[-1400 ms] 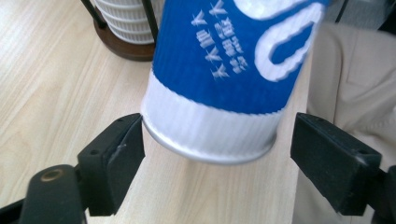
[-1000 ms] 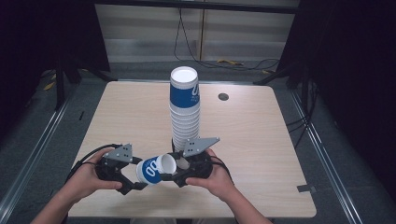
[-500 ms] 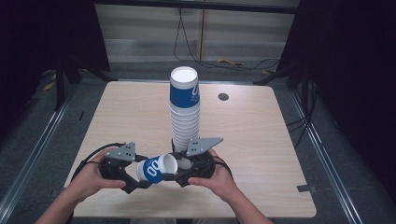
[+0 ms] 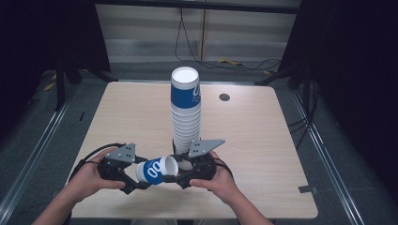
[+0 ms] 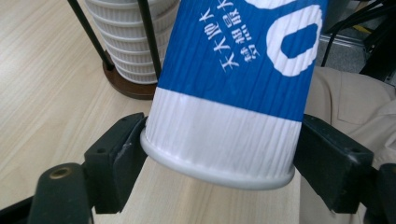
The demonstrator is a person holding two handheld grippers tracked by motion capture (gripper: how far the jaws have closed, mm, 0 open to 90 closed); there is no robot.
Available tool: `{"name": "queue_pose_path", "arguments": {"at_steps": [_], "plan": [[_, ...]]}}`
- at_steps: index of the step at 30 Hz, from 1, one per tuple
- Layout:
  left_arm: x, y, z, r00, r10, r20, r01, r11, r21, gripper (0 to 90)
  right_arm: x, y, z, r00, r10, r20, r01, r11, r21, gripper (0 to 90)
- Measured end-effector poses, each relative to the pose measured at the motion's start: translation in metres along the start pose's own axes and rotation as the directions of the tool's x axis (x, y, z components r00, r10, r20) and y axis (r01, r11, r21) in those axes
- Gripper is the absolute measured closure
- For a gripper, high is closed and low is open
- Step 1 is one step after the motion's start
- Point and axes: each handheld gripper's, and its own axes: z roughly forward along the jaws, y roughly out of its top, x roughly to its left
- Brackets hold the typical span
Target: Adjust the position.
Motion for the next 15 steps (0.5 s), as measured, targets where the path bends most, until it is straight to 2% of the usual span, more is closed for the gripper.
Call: {"name": "queue_pose_path", "arguments": {"at_steps": [1, 3, 4, 7, 8, 9, 12, 15], "plan": [[-0.001, 0.001, -0.001, 1.0, -0.001, -0.005, 0.001, 1.0, 0.0, 21.0, 0.0, 0.0, 0.0, 1.0, -0.001, 0.002, 0.001, 1.0, -0.004, 29.5], [-0.001, 0.004, -0.005, 0.9998, 0.018, -0.011, -0.018, 0.999, 0.041, 22.1, 0.001, 0.0, 0.002, 0.9999, -0.013, 0.007, 0.013, 0.9998, 0.016, 29.2], [-0.001, 0.004, -0.005, 0.9998, 0.018, -0.011, -0.018, 0.999, 0.041, 22.3, 0.001, 0.0, 0.002, 0.9999, -0.013, 0.007, 0.013, 0.9998, 0.016, 29.2], [-0.001, 0.008, -0.011, 0.9994, 0.031, -0.016, -0.029, 0.9961, 0.083, 22.7, 0.002, 0.0, 0.004, 0.9998, -0.017, 0.009, 0.017, 0.9996, 0.022, 28.7], [-0.001, 0.009, -0.012, 0.9991, 0.036, -0.023, -0.034, 0.996, 0.083, 23.0, 0.002, 0.0, 0.004, 0.9996, -0.025, 0.013, 0.024, 0.9994, 0.026, 28.8], [-0.001, 0.011, -0.014, 0.9993, 0.033, -0.016, -0.031, 0.9954, 0.09, 23.3, 0.002, 0.0, 0.003, 0.9994, -0.029, 0.017, 0.028, 0.999, 0.036, 25.6], [-0.001, 0.012, -0.015, 0.9989, 0.041, -0.022, -0.039, 0.9943, 0.1, 23.5, 0.002, -0.001, 0.003, 0.9993, -0.03, 0.024, 0.029, 0.9988, 0.041, 23.3], [-0.002, 0.013, -0.014, 0.9987, 0.047, -0.019, -0.044, 0.9895, 0.137, 23.6, 0.003, -0.002, 0.002, 0.9987, -0.035, 0.038, 0.032, 0.9975, 0.062, 18.8]]}}
